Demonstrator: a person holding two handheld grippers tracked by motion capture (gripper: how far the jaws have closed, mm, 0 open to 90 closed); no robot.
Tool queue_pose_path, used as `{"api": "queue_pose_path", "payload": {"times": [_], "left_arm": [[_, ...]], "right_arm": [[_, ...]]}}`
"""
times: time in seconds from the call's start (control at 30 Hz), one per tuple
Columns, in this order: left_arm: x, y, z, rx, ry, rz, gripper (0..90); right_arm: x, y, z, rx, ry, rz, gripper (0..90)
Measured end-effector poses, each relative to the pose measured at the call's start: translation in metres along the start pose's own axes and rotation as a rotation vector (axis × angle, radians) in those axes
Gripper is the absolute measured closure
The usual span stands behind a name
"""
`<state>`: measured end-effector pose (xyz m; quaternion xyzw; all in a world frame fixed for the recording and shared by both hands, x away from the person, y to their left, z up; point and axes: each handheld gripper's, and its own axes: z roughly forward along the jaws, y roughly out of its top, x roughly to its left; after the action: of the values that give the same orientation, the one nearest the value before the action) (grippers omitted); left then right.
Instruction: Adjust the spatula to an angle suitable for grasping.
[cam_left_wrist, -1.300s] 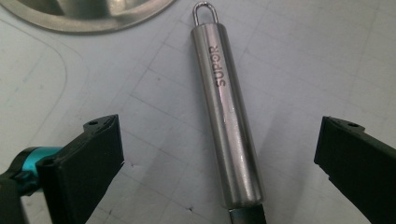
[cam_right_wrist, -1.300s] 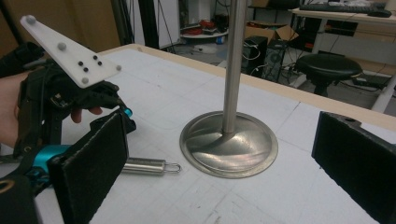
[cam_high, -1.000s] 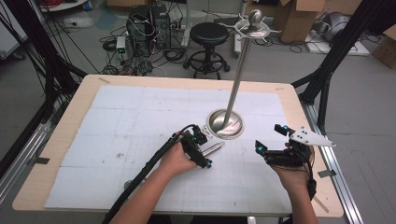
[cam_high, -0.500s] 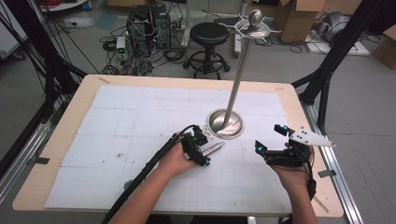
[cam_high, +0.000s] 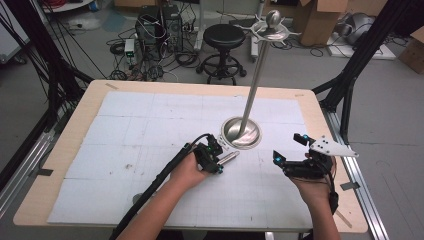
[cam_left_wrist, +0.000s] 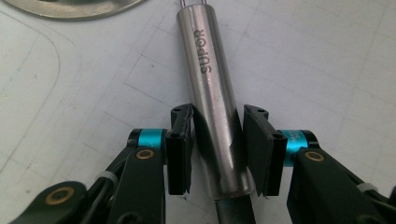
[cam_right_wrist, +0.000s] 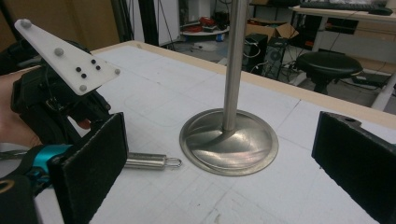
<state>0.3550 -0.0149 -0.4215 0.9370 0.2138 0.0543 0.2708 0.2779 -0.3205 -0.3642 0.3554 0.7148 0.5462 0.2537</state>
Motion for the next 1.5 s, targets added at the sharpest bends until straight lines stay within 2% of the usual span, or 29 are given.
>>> {"api": "queue_pose_path", "payload": {"times": [0.3, 0.53, 0.67, 0.73, 0.9, 1.03, 1.13, 1.3, 1.4, 1.5], "left_arm": [[-0.003, 0.001, -0.001, 0.018, 0.021, -0.007, 64.1], [-0.006, 0.004, -0.001, 0.032, 0.039, -0.048, 66.2], [-0.005, 0.004, -0.003, 0.034, 0.013, -0.072, 67.4], [-0.006, 0.004, -0.004, 0.037, 0.0, -0.058, 67.5], [-0.009, 0.005, -0.01, 0.002, -0.041, -0.059, 68.1], [-0.007, 0.004, -0.024, -0.035, -0.037, -0.015, 68.6], [-0.003, 0.002, -0.039, -0.087, -0.046, -0.028, 68.7], [-0.002, 0.0, -0.064, -0.166, -0.055, -0.024, 68.8], [-0.003, -0.002, -0.08, -0.211, -0.055, 0.004, 69.0], [-0.004, -0.004, -0.095, -0.265, -0.052, 0.005, 69.0]], "right_arm": [[0.001, 0.0, 0.001, 0.004, -0.001, -0.006, 2.5], [-0.001, -0.001, -0.001, 0.003, -0.004, -0.002, 2.5], [-0.002, -0.002, -0.003, 0.003, -0.007, 0.004, 2.5], [-0.003, -0.002, -0.003, 0.0, -0.009, -0.003, 2.5], [-0.003, -0.002, -0.005, 0.001, -0.014, 0.004, 2.5], [-0.003, -0.002, -0.005, -0.004, -0.012, -0.002, 2.5], [-0.003, -0.002, -0.004, -0.003, -0.014, 0.002, 2.5], [-0.002, -0.002, -0.004, 0.002, -0.015, 0.001, 2.5], [-0.002, -0.002, -0.004, 0.002, -0.015, 0.002, 2.5], [-0.002, -0.002, -0.003, 0.001, -0.014, -0.001, 2.5]]}}
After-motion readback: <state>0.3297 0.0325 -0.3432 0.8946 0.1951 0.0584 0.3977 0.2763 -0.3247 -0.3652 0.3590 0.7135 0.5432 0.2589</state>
